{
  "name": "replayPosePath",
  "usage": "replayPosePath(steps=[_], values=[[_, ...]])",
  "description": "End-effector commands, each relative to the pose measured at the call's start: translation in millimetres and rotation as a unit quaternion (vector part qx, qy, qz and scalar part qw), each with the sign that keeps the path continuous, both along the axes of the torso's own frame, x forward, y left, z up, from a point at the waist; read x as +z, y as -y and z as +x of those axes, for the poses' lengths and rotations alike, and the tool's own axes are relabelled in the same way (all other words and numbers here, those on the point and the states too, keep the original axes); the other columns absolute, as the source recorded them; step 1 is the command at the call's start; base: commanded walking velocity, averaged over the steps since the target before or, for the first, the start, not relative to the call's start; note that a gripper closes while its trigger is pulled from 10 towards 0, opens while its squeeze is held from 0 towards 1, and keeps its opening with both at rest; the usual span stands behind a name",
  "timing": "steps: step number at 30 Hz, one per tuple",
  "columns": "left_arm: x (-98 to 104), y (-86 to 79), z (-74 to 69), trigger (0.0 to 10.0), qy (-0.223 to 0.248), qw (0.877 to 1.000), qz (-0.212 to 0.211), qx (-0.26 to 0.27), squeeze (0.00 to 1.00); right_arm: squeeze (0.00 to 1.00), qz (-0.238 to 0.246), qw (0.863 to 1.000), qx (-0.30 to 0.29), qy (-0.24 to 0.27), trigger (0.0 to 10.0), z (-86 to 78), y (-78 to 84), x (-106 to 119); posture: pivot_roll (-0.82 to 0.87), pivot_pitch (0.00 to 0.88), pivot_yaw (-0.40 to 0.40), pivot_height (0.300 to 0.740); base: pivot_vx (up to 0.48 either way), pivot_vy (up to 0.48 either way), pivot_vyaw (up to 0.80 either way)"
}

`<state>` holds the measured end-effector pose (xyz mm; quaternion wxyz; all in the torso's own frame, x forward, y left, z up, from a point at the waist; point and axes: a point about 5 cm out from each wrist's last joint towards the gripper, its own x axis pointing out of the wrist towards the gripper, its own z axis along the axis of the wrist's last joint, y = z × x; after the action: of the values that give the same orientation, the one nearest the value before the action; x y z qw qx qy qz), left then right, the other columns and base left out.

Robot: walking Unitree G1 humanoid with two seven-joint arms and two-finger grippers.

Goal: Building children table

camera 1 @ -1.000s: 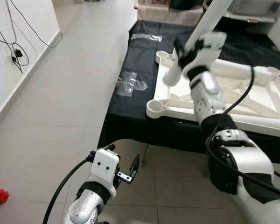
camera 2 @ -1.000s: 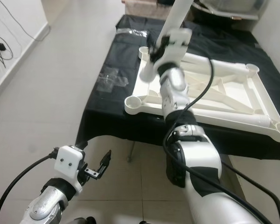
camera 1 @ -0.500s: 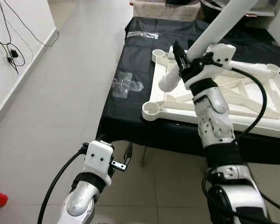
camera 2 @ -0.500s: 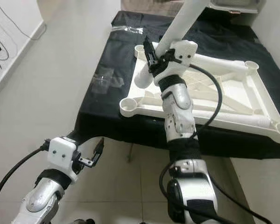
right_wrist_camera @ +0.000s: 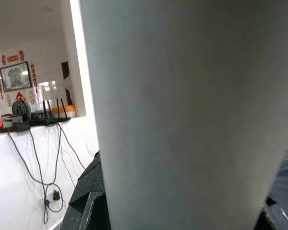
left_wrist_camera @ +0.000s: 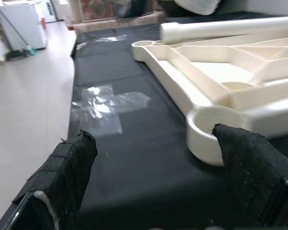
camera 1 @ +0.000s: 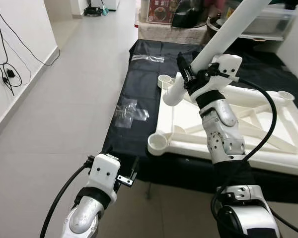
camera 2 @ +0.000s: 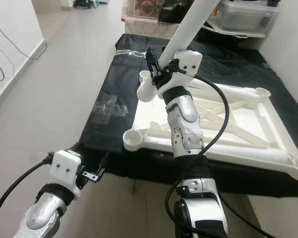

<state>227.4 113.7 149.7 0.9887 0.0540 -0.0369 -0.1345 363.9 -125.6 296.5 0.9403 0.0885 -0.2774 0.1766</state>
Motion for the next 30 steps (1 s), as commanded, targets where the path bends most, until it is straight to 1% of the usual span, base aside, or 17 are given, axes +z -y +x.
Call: replayPosePath(steps=[1,6,9,12,13,16,17,19,20,22,23,25,26,28,30], values=[[-5,0.6,-1.1,10.0,-0.005,1.0,0.011,-0.002,0.0,0.0,0.005,1.0,0.0,-0.004,10.0,-2.4,3.2,-3,0.08,0.091,-0.071,0.74,0.48,0.0,0.0],[-6,0.1,-1.2,10.0,-0.006,1.0,0.01,0.002,0.0,0.0,0.004,1.0,0.0,-0.005,10.0,-2.8,2.9,-4,0.08,0.092,-0.072,0.74,0.41,0.0,0.0],[-11,-0.8,-1.1,10.0,-0.02,1.0,0.006,0.008,0.0,0.0,0.006,1.0,-0.001,-0.012,10.0,-3.2,5.8,-5,0.07,0.102,-0.072,0.74,0.0,0.0,0.0],[-12,-0.8,-1.3,10.0,-0.021,1.0,0.006,0.01,0.0,0.0,0.007,1.0,0.002,-0.015,10.0,-3.5,6.3,-5,0.07,0.105,-0.073,0.74,0.0,0.0,0.0],[-13,-0.7,-3.1,10.0,-0.025,1.0,0.007,0.007,0.0,0.0,0.004,1.0,0.018,-0.02,10.0,-2.8,6.8,-4,0.07,0.11,-0.073,0.74,0.0,0.0,0.0],[-13,-0.7,-3.1,10.0,-0.025,1.0,0.007,0.007,0.0,0.0,0.004,1.0,0.018,-0.02,10.0,-2.8,6.8,-4,0.07,0.11,-0.073,0.74,0.0,0.0,0.0],[-14,-0.2,-4.3,10.0,-0.027,1.0,0.007,0.005,0.0,0.0,0.002,0.999,0.025,-0.022,10.0,-2.4,7.5,-3,0.07,0.113,-0.074,0.74,0.0,0.0,0.0],[-16,2.2,-9.7,10.0,-0.036,0.999,0.005,-0.007,0.0,0.0,0.004,0.997,0.064,-0.034,10.0,0.1,13.4,-1,0.07,0.122,-0.077,0.74,0.0,0.0,0.0],[-16,2.2,-9.7,10.0,-0.036,0.999,0.005,-0.007,0.0,0.0,0.004,0.997,0.064,-0.034,10.0,0.1,13.4,-1,0.07,0.122,-0.077,0.74,0.0,0.0,0.0],[-19,4.7,-14.5,10.0,-0.047,0.999,0.004,-0.02,0.0,0.0,0.006,0.994,0.094,-0.048,10.0,2.6,20.4,-1,0.07,0.126,-0.079,0.74,0.0,0.0,0.0],[-19,4.7,-14.5,10.0,-0.047,0.999,0.004,-0.02,0.0,0.0,0.006,0.994,0.094,-0.048,10.0,2.6,20.4,-1,0.07,0.126,-0.079,0.74,0.0,0.0,0.0],[-19,6.1,-17.1,10.0,-0.049,0.998,0.005,-0.028,0.0,0.0,-0.005,0.991,0.119,-0.06,10.0,3.5,26.6,-5,0.07,0.129,-0.078,0.74,0.0,0.0,0.0],[-18,6.5,-19.2,10.0,-0.05,0.998,0.003,-0.032,0.0,0.0,-0.017,0.987,0.14,-0.073,10.0,3.1,30.7,-10,0.07,0.132,-0.078,0.74,0.0,0.0,0.0],[-18,6.6,-20.2,10.0,-0.051,0.998,0.001,-0.034,0.0,0.0,-0.022,0.986,0.148,-0.079,10.0,3.0,32.0,-12,0.07,0.132,-0.078,0.74,0.0,0.0,0.0],[-18,6.1,-21.1,10.0,-0.053,0.998,0.002,-0.033,0.0,0.0,-0.027,0.986,0.142,-0.085,10.0,4.1,34.1,-15,0.07,0.134,-0.079,0.74,-0.167,0.0,0.0]])
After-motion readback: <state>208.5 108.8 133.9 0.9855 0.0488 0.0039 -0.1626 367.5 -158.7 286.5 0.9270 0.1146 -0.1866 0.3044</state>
